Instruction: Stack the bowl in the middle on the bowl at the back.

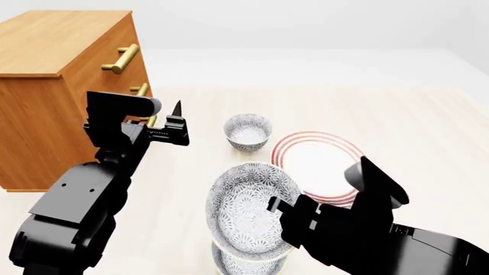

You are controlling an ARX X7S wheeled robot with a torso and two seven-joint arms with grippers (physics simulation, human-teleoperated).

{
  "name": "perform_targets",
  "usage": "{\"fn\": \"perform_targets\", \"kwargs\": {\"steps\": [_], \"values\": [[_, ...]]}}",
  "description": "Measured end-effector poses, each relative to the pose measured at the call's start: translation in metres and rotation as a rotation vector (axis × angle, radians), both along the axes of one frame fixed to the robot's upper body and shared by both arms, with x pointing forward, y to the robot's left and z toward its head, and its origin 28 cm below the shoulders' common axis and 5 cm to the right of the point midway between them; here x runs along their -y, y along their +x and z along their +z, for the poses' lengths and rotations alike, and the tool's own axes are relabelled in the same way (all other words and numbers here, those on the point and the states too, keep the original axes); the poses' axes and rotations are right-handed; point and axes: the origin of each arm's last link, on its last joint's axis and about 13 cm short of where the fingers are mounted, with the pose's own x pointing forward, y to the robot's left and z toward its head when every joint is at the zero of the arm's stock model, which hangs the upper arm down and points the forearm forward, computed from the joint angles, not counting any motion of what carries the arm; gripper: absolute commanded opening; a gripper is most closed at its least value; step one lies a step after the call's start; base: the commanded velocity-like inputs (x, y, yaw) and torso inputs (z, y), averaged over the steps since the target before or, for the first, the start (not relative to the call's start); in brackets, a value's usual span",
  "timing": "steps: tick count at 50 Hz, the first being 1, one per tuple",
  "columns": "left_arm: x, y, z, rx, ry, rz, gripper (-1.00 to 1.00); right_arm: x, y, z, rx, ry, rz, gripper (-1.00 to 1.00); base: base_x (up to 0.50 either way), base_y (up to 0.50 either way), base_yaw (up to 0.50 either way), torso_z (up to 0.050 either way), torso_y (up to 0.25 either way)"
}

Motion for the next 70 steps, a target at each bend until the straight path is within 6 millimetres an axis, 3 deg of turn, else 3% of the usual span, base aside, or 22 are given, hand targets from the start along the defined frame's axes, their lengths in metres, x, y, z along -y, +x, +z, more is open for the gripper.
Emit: {"fn": "perform_targets", "kwargs": {"steps": [70], "values": [[-0.007, 0.001, 0.001, 0.007, 0.002, 0.034, 1.00, -0.002, 0.011, -0.033, -0.113, 0.021, -0.008, -1.00, 0.00, 0.00, 0.00, 0.000, 0.000]]}}
